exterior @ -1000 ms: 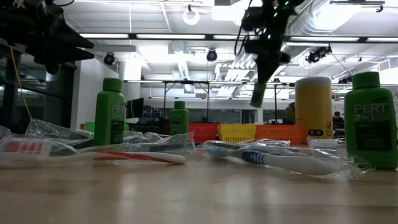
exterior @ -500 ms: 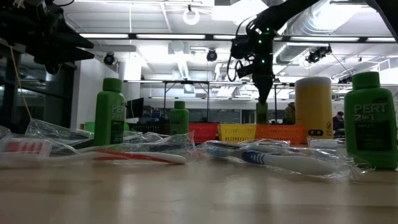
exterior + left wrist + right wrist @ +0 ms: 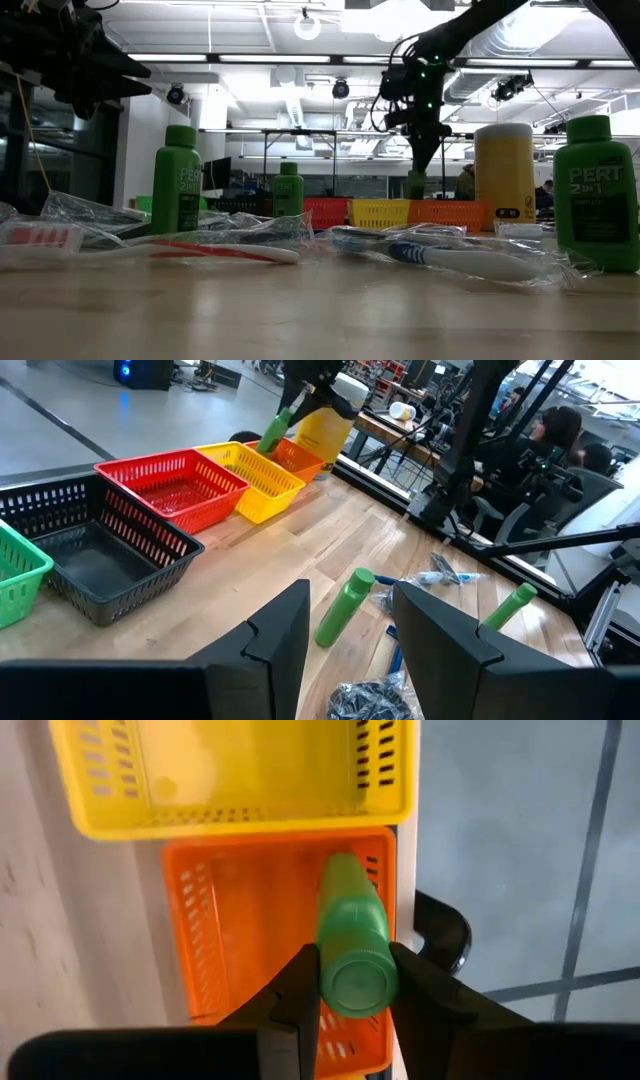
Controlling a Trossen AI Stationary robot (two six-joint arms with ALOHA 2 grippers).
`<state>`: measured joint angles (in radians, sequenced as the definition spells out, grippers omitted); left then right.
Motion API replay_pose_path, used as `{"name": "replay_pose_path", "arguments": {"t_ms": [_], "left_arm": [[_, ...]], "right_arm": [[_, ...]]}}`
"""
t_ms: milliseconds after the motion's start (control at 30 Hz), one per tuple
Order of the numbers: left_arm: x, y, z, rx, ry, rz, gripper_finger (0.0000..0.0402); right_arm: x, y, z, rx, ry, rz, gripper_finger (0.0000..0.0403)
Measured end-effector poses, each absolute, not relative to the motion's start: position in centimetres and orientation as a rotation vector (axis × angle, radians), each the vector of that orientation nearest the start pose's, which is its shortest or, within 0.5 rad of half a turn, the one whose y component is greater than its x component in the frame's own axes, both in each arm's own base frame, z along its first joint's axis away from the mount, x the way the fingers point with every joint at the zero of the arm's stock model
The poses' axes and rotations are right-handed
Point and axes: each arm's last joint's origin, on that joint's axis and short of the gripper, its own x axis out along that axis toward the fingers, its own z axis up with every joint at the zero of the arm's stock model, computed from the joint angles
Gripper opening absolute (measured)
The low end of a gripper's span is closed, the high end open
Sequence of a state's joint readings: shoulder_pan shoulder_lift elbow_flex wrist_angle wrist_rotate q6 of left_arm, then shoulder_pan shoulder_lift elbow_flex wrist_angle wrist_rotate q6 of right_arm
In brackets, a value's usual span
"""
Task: Pick & Place Travel size toiletries
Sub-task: Put the green shampoo bottle into the orange basket
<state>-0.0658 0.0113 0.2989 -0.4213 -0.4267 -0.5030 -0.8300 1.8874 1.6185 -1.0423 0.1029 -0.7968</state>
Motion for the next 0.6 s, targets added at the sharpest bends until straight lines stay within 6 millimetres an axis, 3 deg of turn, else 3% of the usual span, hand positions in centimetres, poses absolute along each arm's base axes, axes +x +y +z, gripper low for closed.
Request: {"name": "replay_pose_path", "arguments": {"t_ms": [433, 600], "left_arm": [[6.8, 0.8, 22.1, -0.464, 0.037, 0.385, 0.0147], [6.8, 0.8, 22.1, -0.464, 0.037, 0.385, 0.0147]], "right_arm": [[25.5, -29.6, 23.1, -0.169, 1.477, -0.174, 0.0086], [25.5, -29.9, 23.1, -0.186, 1.458, -0.184, 0.0086]]}}
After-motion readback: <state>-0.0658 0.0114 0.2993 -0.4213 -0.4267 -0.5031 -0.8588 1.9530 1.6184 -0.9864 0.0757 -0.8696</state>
